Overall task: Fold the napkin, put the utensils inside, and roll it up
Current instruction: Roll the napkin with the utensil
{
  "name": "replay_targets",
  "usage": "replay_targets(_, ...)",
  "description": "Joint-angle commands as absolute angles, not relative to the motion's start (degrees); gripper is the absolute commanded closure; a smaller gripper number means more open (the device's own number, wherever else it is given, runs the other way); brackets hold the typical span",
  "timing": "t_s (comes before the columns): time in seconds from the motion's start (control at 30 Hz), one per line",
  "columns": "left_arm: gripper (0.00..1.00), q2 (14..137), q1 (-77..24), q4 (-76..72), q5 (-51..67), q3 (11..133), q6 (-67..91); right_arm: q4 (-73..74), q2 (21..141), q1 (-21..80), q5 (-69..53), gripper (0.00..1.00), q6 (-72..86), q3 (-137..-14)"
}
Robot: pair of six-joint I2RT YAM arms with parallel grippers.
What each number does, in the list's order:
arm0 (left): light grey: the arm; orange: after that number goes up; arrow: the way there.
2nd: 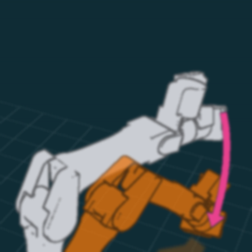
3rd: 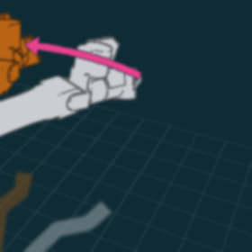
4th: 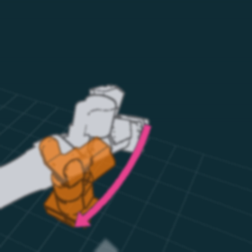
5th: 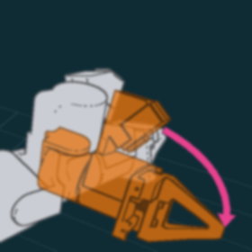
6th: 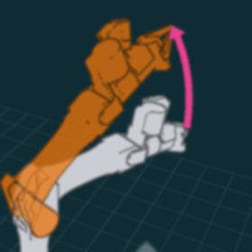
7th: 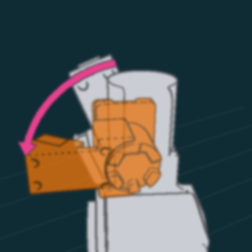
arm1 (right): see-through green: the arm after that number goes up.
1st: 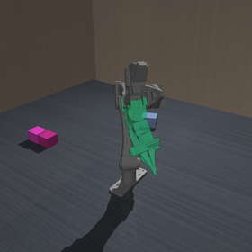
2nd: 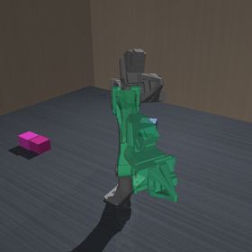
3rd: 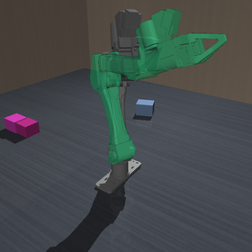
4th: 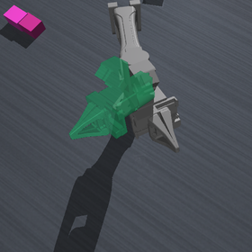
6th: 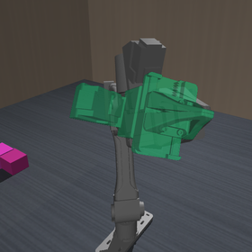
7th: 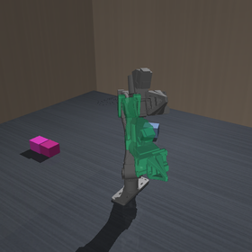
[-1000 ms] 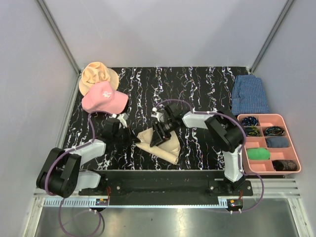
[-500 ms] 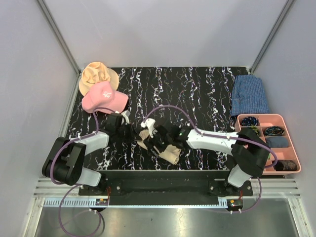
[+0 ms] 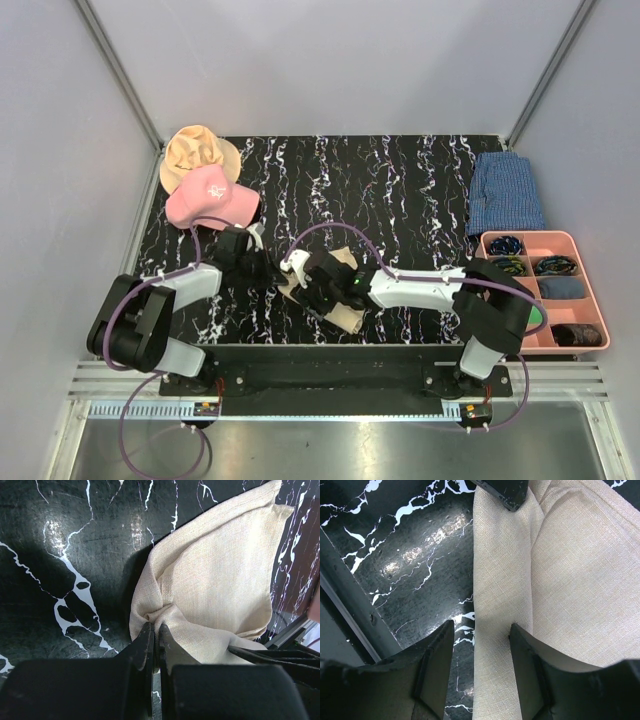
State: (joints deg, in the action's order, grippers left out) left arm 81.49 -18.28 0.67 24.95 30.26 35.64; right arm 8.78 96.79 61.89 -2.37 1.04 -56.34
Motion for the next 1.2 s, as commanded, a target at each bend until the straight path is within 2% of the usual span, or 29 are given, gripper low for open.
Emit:
replay_targets(0.0,1.00,83.1,-18.2,4.6,23.0,31.0,34.1,7.2,99.1,62.4,-0.3,0.43,0.3,-57.0)
replay_targets(0.17,0.99,82.3,-18.2,4.7,23.6,31.7,34.1,8.2,102.2,62.4,4.4,0.39,1.1,-57.0)
replay_targets(0.3,0.90,81.5,-18.2,5.4,23.5,33.2,33.9,9.1,103.6,62.4,6.4,0.38,1.4,-57.0)
replay_targets(0.47,0.72,80.2,-17.7,6.8,22.4,34.8,33.8,11.5,106.5,62.5,8.3,0.39,2.5,-57.6)
replay_targets(0.5,0.69,79.2,-17.1,6.9,22.2,35.0,33.7,11.7,106.8,62.5,8.3,0.41,2.7,-57.6)
replay_targets(0.53,0.63,78.5,-16.7,7.1,21.9,35.0,33.7,12.2,107.1,62.5,8.4,0.46,3.2,-57.6)
replay_targets(0.63,0.53,75.2,-14.9,8.1,20.4,34.5,33.7,12.7,106.8,62.4,7.2,0.58,4.4,-57.1)
replay_targets(0.67,0.46,74.3,-14.4,8.5,19.0,34.2,33.6,13.0,106.1,62.4,5.3,0.63,4.6,-56.9)
replay_targets(0.77,0.38,70.3,-13.3,9.1,16.0,32.4,33.7,13.3,104.4,62.2,0.6,0.68,5.4,-56.5)
replay_targets(0.93,0.36,64.6,-12.9,6.7,14.7,28.3,34.5,13.3,103.5,60.4,-10.5,0.70,6.2,-57.1)
replay_targets(1.17,0.37,60.6,-13.0,0.7,21.0,22.8,33.8,12.1,106.0,53.6,-26.0,0.71,6.2,-58.4)
